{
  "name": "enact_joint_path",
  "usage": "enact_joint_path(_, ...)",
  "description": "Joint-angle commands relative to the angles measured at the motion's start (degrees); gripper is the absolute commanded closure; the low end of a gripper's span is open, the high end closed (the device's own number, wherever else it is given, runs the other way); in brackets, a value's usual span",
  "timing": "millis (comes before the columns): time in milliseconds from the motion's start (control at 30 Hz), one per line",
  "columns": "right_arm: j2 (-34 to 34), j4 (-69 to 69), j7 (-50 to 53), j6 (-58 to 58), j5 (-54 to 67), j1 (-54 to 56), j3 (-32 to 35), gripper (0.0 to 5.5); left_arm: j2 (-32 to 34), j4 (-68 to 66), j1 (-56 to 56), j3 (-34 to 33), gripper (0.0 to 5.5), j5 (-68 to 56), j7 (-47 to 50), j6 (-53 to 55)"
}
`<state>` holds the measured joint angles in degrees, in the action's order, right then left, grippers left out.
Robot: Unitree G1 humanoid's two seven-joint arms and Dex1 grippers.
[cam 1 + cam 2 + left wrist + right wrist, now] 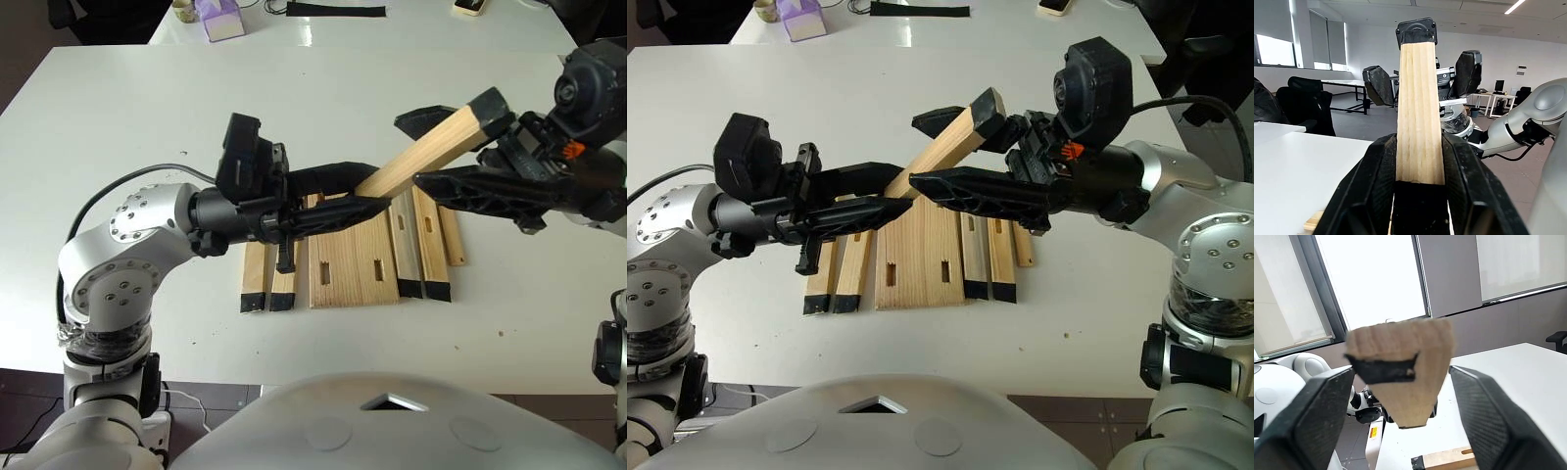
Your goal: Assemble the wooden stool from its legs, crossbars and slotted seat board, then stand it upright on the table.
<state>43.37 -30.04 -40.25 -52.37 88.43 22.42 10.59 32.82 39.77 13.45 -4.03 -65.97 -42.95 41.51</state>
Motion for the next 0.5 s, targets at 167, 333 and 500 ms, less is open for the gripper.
enact_joint_path(167, 2.05, -0.51, -2.81, -0.71, -2.35, -1.07, -0.42, 3.36, 0.62, 0.05, -0.29, 0.87, 4.19, 0.28, -0.66, -1.11)
enact_joint_path(333, 3.49, -0.25, -5.53, -0.39, -5.05, -0.81, -0.17, 4.16, 1.39, 0.26, -1.53, 1.48, 4.19, 1.18, -1.59, -1.23)
enact_joint_path(500, 4.91, -0.20, -8.56, -0.11, -7.87, -0.95, 0.22, 4.21, 2.08, 0.08, -2.21, 1.82, 4.19, 1.08, -2.24, -1.06)
